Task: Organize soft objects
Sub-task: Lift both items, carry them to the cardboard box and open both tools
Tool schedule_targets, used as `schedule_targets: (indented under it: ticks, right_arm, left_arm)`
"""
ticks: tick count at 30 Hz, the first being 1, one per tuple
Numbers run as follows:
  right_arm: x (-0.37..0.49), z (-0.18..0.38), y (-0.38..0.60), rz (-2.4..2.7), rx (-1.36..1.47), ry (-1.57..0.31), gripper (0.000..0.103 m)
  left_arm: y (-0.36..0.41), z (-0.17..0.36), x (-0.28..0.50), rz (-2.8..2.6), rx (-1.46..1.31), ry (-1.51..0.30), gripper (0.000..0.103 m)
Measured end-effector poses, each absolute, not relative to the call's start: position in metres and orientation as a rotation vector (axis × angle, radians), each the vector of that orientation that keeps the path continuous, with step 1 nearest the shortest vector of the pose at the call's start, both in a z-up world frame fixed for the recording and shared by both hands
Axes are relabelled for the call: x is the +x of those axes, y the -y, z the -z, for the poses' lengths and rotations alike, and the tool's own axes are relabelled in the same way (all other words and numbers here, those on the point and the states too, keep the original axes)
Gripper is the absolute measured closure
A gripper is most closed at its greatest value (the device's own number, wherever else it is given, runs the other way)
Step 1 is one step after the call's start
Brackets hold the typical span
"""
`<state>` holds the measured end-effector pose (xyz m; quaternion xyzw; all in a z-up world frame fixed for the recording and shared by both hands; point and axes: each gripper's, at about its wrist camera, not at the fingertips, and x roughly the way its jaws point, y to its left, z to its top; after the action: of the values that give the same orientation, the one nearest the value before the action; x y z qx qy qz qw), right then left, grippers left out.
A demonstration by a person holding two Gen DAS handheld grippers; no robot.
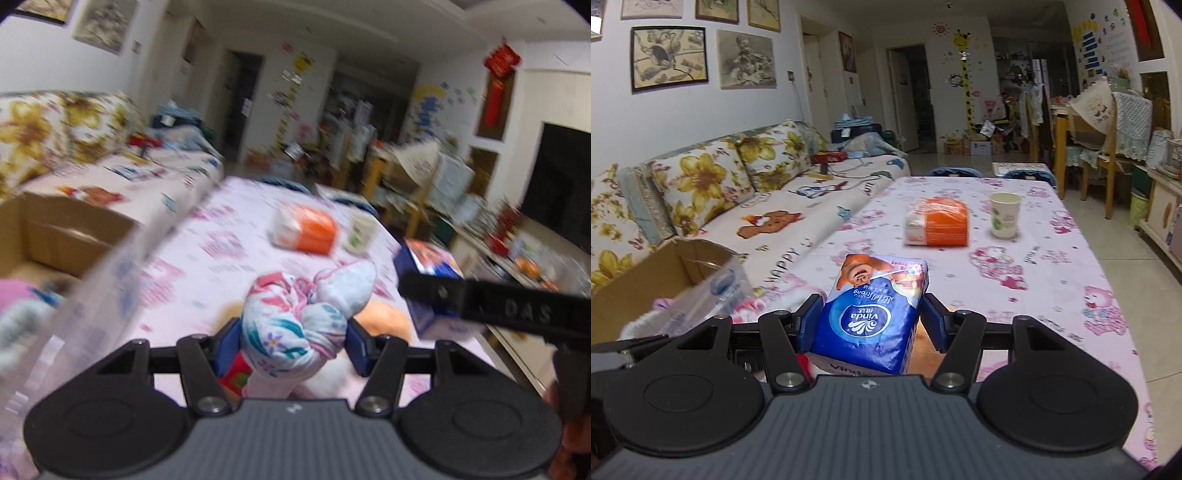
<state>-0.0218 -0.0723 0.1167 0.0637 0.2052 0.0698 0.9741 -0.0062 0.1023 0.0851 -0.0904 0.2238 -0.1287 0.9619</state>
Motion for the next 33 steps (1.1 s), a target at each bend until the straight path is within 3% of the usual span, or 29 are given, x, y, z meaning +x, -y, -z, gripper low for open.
schedule_targets:
  ticks: [12, 28, 31, 32, 33]
  right_arm:
    - [0.018, -0.137, 0.006, -0.365, 0.18, -0.405, 0.031]
    - [0.069, -0.135, -0.085, -0.557, 0.169, -0.451, 0.03]
    - [0.073, -0.13, -0.093, -0.579, 0.164, -0.475, 0.025]
    - [0.073, -0.129, -0.095, -0.57, 0.158, -0.476, 0.017]
    - [0.078, -0.128, -0.099, -0.56, 0.151, -0.475, 0.003]
  left_arm:
    - [-0.184, -0.116, -0.019, -0.115, -0.335, -0.263, 0.044]
    - [-0.258, -0.1, -0.014, -0.469, -0.521, -0.332, 0.044]
    - [-0.262, -0.097, -0.012, -0.479, -0.537, -0.355, 0.043]
    - [-0.262, -0.096, -0.011, -0.487, -0.537, -0.362, 0.043]
    - [-0.262, -0.096, -0.011, -0.497, -0.54, -0.367, 0.042]
